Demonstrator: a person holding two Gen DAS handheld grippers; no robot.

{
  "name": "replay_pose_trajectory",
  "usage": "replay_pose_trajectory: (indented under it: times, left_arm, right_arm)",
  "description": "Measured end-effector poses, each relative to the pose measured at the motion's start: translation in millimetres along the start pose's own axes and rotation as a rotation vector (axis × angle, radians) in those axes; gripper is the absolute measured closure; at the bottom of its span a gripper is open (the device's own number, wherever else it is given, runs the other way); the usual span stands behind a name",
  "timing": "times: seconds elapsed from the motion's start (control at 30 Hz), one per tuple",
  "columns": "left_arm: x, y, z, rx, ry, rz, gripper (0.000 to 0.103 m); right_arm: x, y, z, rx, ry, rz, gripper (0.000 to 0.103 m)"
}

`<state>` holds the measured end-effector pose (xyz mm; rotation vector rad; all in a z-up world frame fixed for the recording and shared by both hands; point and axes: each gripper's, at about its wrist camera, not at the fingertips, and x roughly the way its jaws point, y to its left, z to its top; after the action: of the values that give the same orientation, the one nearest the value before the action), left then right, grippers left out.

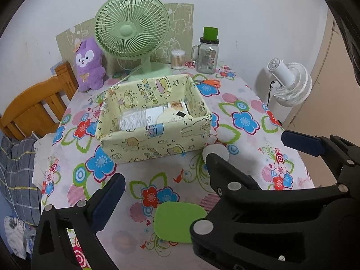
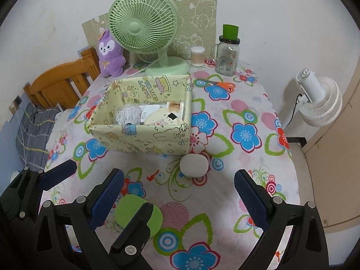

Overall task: Organize rigid objects
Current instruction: 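Raise both tools out of the basket and move toward the green lid, then grasp the green rounded lid with the left tool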

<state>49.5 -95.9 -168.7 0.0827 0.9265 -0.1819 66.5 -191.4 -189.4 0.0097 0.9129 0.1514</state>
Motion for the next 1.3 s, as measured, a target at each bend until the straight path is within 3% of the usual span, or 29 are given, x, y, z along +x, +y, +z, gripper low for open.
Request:
replay_pose_trajectory:
  times: [0.43, 0.9, 1.3]
  left_arm:
    - [38.2, 0.5, -22.5, -0.047, 0.065, 0.002, 0.0]
    - [69.5, 2.1, -49.8, -0.078, 0.077, -0.041, 0.0]
    - [83.6, -5.6, -73.2, -0.015, 0.08, -0.042, 0.0]
  right_arm:
    - [38.2, -6.9, -22.6, -0.013, 0.026, -0.01, 0.003]
    - [74.3, -16.0, -47.5, -0.015, 0.042, -0.028, 0.003]
    - [89.2, -20.9, -75.5, 0.013, 0.071, -0.029, 0.003]
